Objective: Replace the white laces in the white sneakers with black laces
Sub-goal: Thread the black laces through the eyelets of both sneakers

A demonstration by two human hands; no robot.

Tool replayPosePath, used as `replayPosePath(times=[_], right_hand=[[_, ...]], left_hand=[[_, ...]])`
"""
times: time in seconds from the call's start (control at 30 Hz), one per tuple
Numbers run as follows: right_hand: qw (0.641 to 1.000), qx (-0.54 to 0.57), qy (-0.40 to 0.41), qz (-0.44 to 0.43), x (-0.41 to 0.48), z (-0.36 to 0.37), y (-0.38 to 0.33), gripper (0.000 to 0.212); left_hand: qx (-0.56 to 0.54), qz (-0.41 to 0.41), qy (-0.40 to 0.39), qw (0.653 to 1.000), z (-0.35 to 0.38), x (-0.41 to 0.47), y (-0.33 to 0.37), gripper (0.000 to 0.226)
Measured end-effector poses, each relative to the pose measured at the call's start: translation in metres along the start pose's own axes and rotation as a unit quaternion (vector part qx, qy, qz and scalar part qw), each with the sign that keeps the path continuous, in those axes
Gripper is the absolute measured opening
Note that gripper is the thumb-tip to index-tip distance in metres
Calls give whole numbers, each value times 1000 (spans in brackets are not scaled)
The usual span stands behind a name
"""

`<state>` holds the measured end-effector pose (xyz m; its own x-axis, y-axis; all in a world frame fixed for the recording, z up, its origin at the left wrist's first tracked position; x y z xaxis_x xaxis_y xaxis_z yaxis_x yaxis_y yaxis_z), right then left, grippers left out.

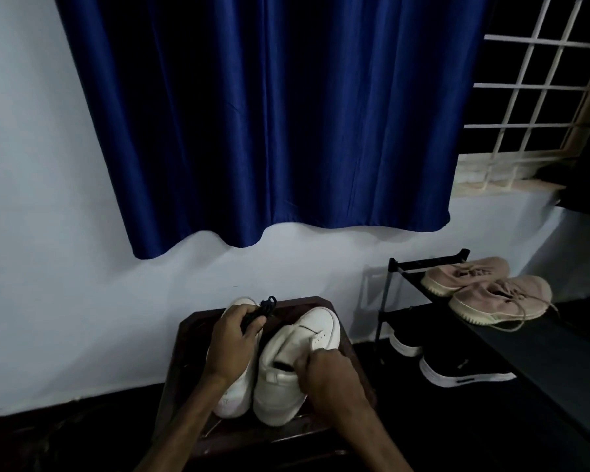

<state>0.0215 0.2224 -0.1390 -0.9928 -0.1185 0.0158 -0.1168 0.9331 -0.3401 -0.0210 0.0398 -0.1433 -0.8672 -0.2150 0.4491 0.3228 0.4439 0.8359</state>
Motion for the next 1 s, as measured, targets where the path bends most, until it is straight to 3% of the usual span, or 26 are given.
replayPosePath(times=[0.3, 0.47, 0.57, 0.67, 0.8, 0.83, 0.9, 0.93, 1.0], right_hand=[[991, -15, -113, -64, 17, -8, -3, 41], [986, -77, -127, -77, 25, -4, -5, 38], [976, -108, -112, -150, 23, 2, -10, 31], [974, -120, -101, -162, 18, -2, -3, 30], [990, -13, -118, -76, 26, -18, 20, 64], [994, 22, -78, -71, 37, -24, 26, 66], [986, 145, -16, -79, 56, -37, 33, 48], [964, 253, -29, -75, 64, -36, 33, 36], [874, 466, -118, -70, 73, -30, 22, 26]], left_hand=[[48, -9, -5, 999, 2, 0, 5, 10], [44, -35, -18, 998, 4, 4, 8, 12], [36, -47, -14, 998, 2, 8, 0, 11], [15, -28, -13, 999, 3, -1, 6, 11], [-29, -72, -80, 994, 5, 1, 23, 16], [-62, -82, -84, 991, 6, 5, 29, 17], [-161, -119, -64, 978, 8, 14, 36, 21], [-200, -135, -62, 968, 11, 15, 38, 21], [-227, -139, -77, 961, 16, 20, 44, 21]])
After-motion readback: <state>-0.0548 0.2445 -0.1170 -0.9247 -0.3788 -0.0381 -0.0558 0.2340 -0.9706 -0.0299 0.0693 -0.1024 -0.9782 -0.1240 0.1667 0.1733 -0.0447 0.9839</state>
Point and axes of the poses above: each hand's wrist, its own x-axis towards the middle knuckle, its own z-axis out of the palm, y = z × x, the point moved 5 cm from there along x, towards the middle knuckle, and after that the axes turned 8 degrees about -x, right-handed, at the moved point
